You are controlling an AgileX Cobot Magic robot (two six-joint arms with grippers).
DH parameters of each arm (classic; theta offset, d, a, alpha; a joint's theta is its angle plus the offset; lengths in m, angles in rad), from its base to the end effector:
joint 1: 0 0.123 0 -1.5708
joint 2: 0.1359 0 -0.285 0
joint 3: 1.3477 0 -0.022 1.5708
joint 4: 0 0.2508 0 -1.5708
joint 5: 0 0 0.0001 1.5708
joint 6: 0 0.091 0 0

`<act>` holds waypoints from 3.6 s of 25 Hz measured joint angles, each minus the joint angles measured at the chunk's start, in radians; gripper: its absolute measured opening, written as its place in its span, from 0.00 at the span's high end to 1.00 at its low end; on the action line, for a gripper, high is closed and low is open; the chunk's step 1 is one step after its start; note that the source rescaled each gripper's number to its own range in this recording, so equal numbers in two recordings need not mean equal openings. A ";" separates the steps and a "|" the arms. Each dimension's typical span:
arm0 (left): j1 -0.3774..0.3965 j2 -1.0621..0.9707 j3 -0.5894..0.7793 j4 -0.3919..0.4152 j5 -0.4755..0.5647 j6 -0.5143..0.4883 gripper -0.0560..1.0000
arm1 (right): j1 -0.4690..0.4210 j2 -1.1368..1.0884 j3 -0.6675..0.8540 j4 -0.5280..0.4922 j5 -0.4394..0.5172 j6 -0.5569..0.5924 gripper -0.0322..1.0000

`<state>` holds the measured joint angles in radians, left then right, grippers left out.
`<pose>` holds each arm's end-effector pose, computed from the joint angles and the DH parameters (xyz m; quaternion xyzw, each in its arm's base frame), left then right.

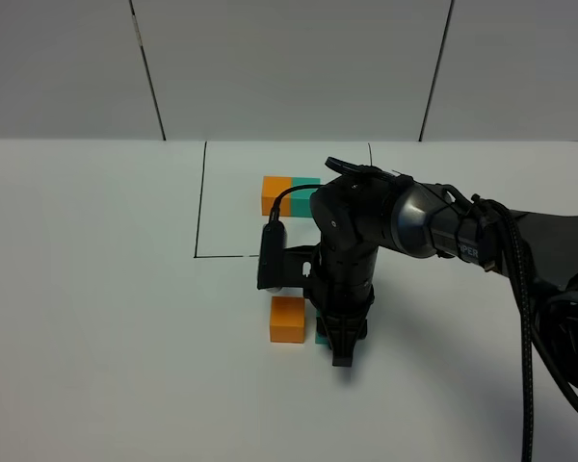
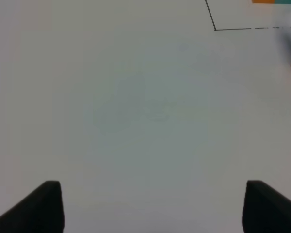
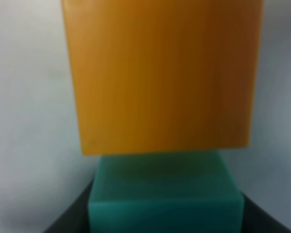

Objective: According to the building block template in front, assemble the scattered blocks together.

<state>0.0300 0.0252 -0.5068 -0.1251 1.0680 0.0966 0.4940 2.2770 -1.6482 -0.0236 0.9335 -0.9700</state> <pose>-0.0020 -0.0100 0.2792 0.0306 0.8576 -0.0301 0.5125 0.3948 0.2106 0.1118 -0.6724 0.7386 -0.0208 0.0442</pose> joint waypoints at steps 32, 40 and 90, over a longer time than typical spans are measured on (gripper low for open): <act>0.000 0.000 0.000 0.000 0.000 0.000 0.39 | 0.022 0.028 -0.052 -0.003 0.015 -0.008 0.96; 0.000 0.000 0.000 0.000 0.000 0.000 0.39 | 0.022 0.028 -0.052 -0.003 0.015 -0.044 0.96; 0.000 0.000 0.000 0.000 0.000 0.000 0.39 | -0.504 -0.416 0.054 0.189 0.058 0.751 0.00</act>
<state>0.0300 0.0252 -0.5068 -0.1251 1.0680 0.0966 -0.0102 1.8608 -1.5937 0.1654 0.9919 -0.2188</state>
